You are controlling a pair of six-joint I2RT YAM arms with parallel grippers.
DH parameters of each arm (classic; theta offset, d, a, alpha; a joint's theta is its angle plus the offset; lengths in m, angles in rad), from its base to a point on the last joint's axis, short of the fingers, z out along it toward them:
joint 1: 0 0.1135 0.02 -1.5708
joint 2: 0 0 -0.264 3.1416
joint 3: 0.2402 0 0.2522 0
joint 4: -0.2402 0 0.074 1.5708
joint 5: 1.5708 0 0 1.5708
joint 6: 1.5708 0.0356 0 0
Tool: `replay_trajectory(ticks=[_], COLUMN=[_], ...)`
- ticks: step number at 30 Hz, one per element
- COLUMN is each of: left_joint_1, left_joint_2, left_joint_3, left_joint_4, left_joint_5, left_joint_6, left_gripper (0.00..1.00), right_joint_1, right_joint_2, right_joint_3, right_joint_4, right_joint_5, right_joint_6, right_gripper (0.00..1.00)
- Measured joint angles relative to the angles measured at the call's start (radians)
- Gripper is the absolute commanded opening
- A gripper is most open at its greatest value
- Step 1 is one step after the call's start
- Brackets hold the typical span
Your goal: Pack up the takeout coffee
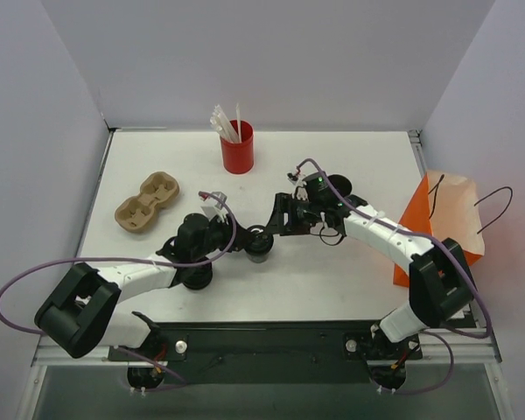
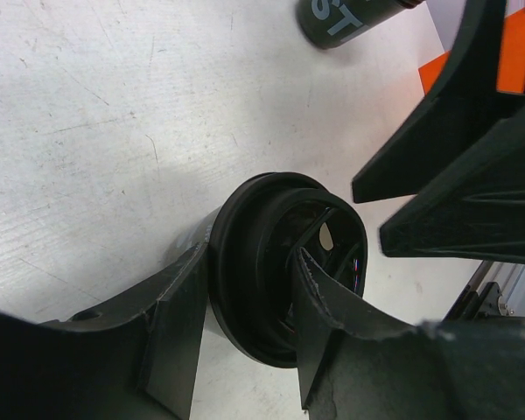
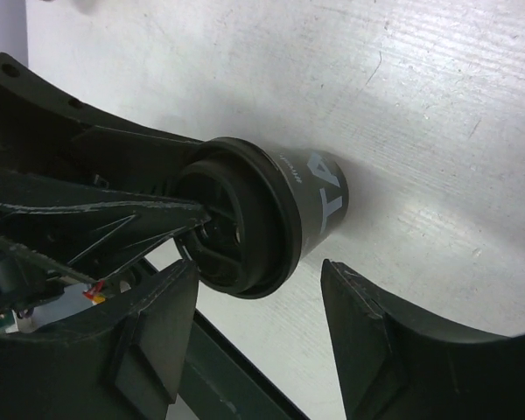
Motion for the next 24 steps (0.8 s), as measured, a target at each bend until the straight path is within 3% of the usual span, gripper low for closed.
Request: replay_trajectory(ticks=[8,13,24], left_joint_1=[0.000,0.006,0.013], left_joint_2=[0.017,0.017,0.016], left_joint_3=[0.026,0.057,0.087], left_joint_4=[-0.019,-0.074,-0.156], left_joint_5=[0.014,0.026,0.083], left_joint_6=[0.014,0.020,0.014], left_gripper=[0.50,0.59,0.63], right_joint_1=[0.002,0.021,0.061], right_joint_2=[0.127,0.118,0.070], right_joint_3=[0.042,0.039,0.002], right_joint_4=[-0.006,0.009,0.023], right_joint_5=[-0.039,-0.022,0.080], right_joint_6=[-0.041,-0.028,0.037], right_gripper=[0.38,0.28,0.23])
